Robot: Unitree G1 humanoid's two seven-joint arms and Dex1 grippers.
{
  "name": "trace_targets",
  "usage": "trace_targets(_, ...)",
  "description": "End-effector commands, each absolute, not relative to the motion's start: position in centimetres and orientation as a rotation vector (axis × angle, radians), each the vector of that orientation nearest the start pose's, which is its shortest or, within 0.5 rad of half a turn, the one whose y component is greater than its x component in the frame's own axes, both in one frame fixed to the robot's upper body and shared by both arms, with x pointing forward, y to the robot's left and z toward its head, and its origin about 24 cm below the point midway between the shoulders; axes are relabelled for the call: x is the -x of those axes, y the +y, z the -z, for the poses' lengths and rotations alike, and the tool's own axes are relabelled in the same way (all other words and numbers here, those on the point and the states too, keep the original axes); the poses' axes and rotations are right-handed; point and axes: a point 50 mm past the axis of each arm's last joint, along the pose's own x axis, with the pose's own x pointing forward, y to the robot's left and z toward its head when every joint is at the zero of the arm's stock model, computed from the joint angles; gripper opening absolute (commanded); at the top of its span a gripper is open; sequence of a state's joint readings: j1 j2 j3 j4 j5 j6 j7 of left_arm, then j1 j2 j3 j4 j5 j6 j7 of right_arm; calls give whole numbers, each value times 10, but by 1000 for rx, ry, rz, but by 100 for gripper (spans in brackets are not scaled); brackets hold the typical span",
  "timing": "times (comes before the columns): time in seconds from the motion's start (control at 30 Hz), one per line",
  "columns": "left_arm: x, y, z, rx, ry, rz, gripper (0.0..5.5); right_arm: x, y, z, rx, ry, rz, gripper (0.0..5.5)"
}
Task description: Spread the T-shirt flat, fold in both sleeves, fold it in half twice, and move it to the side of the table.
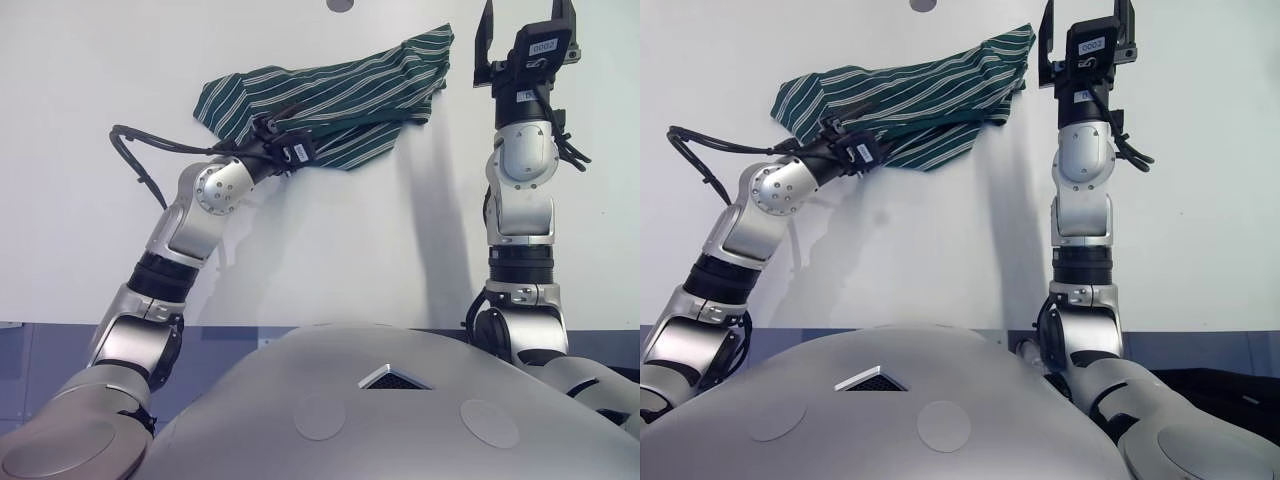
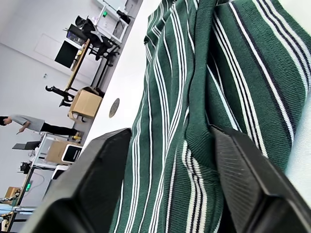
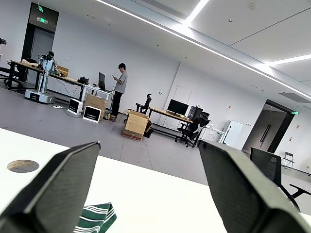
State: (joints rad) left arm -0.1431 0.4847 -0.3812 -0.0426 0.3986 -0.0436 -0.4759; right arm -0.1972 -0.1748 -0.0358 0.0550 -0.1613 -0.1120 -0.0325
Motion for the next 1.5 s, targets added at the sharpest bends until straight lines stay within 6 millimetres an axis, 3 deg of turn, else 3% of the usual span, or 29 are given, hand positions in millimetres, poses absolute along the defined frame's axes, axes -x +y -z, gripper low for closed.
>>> trace_targets(0.03, -251, 129, -45, -947, 39, 850, 219, -293, -175, -106, 325, -286, 25, 374)
trace_targets(0.23, -256, 130, -43, -952, 66, 799, 111, -295, -180, -114, 378, -320, -22, 374)
trace_targets(0.33, -257, 129, -41, -951, 73, 781, 71, -293, -195, -118, 515, -349, -92, 374)
trace_targets(0.43, -261, 125, -47, -928, 30, 736, 23, -279, -199, -105, 801, -375, -326, 374)
trace_targets(0.5, -267, 123, -58, -902, -28, 670, 2, -270, -196, -91, 898, -366, -476, 374)
trace_targets(0.73, -272, 118, -74, -861, -92, 613, 0, -269, -176, -51, 1055, -270, -713, 374)
trace_targets(1.0, -273, 114, -85, -848, -136, 591, 0, -286, -167, -42, 1085, -222, -678, 374)
trace_targets(1.5, -278, 115, -92, -847, -171, 548, 0, -296, -169, -37, 1030, -146, -610, 80)
